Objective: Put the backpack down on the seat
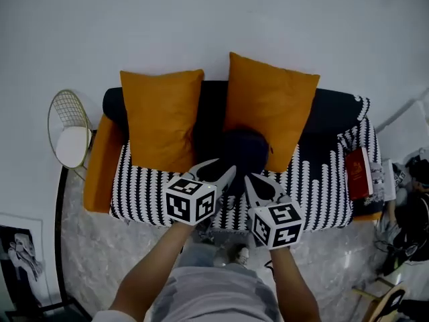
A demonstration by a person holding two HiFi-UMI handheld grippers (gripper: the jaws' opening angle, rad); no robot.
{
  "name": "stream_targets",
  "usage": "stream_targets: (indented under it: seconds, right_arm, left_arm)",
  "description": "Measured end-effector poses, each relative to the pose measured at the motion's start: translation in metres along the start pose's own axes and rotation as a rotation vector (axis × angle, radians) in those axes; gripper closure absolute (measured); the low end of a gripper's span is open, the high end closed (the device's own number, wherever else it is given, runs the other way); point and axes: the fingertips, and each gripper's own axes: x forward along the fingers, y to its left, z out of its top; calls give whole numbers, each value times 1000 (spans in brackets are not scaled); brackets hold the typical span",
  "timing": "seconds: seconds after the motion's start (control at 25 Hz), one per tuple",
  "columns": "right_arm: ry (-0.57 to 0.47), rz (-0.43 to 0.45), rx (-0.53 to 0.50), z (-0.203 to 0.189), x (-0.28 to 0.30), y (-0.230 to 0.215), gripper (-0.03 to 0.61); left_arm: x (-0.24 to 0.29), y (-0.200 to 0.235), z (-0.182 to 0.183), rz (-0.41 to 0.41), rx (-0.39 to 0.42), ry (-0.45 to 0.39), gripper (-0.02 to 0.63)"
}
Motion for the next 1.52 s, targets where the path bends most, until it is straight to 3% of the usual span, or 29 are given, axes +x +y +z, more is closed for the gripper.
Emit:
stream_targets:
  seconds: [0.28, 0.44, 0.72, 1.52]
  right_arm:
    - [-15, 24, -29, -5, -39, 5, 577]
    - [-25, 28, -29, -9, -60, 3, 577]
    - [-39, 37, -58, -21, -97, 0, 577]
    - [-43, 48, -71, -37, -135, -6, 577]
  left_arm:
    - [-18, -47, -15, 75, 76, -21, 526]
    - [-19, -78, -26, 66, 86, -32, 575]
    - [-20, -120, -50, 73, 100, -41, 606]
    - [-27, -153, -68, 106, 105, -54, 609]
